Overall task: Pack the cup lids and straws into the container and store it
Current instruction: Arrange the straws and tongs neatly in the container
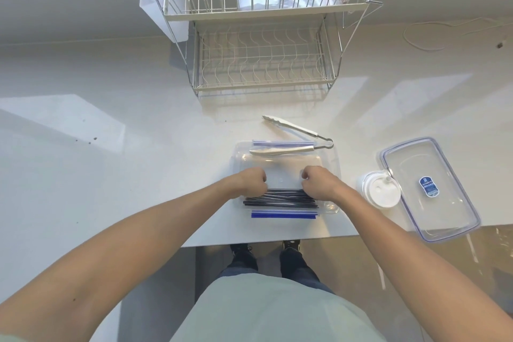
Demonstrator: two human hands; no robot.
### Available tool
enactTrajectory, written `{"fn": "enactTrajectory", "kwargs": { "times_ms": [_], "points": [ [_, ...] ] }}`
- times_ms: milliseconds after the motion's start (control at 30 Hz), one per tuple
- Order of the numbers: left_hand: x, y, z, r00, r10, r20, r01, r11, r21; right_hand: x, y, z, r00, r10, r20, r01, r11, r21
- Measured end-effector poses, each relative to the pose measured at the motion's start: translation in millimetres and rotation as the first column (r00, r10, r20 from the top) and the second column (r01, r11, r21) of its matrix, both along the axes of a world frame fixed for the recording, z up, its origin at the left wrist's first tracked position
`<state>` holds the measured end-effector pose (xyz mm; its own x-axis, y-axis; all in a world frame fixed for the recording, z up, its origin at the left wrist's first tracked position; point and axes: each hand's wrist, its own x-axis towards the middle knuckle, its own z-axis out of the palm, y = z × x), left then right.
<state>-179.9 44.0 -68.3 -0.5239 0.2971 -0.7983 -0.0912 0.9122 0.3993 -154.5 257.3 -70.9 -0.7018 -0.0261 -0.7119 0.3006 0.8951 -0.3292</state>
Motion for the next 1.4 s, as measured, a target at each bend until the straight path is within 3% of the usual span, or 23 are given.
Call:
{"fn": "enactTrajectory", "kwargs": {
  "times_ms": [233, 333, 467, 533, 633, 767, 1200, 1300, 1400],
  "points": [
    [13.5, 1.7, 0.7, 0.993, 0.113, -0.034, -0.112, 0.993, 0.039, 11.0, -0.5, -4.0, 0.994, -0.106, -0.026, 0.104, 0.992, -0.074],
    [17.3, 1.7, 0.4, 0.989, -0.027, -0.147, 0.026, 1.0, -0.008, 13.0, 2.0, -4.2, 0.995, -0.068, -0.074, 0.063, 0.996, -0.065],
    [29.3, 7.5, 1.9, 0.915, -0.309, -0.258, 0.268, 0.946, -0.182, 17.2, -1.2, -2.0, 0.976, 0.179, -0.12, -0.178, 0.984, 0.019],
    [29.3, 8.4, 1.1, 0.88, -0.363, -0.306, 0.317, 0.929, -0.192, 19.8, -3.5, -1.3, 0.95, 0.288, -0.123, -0.282, 0.957, 0.062],
    [23.8, 3.9, -2.0, 0.901, -0.316, -0.299, 0.303, 0.949, -0.088, 22.2, -8.0, -1.4, 0.912, 0.396, -0.112, -0.383, 0.916, 0.117],
    [21.9, 0.4, -10.2, 0.888, -0.29, -0.357, 0.283, 0.956, -0.074, 17.8, -10.9, -3.4, 0.891, 0.444, -0.096, -0.428, 0.891, 0.151],
    [15.1, -1.5, -4.6, 0.902, -0.25, -0.352, 0.24, 0.968, -0.071, -1.3, -8.1, 14.3, 0.907, 0.406, -0.114, -0.395, 0.912, 0.11],
    [6.5, -5.3, 2.4, 0.895, -0.275, -0.351, 0.269, 0.961, -0.068, -8.4, -3.1, 33.5, 0.901, 0.341, -0.269, -0.33, 0.94, 0.084],
    [-4.4, -6.3, 15.9, 0.862, -0.281, -0.422, 0.302, 0.953, -0.019, -14.5, 1.7, 47.0, 0.757, 0.255, -0.602, -0.199, 0.967, 0.159]
  ]
}}
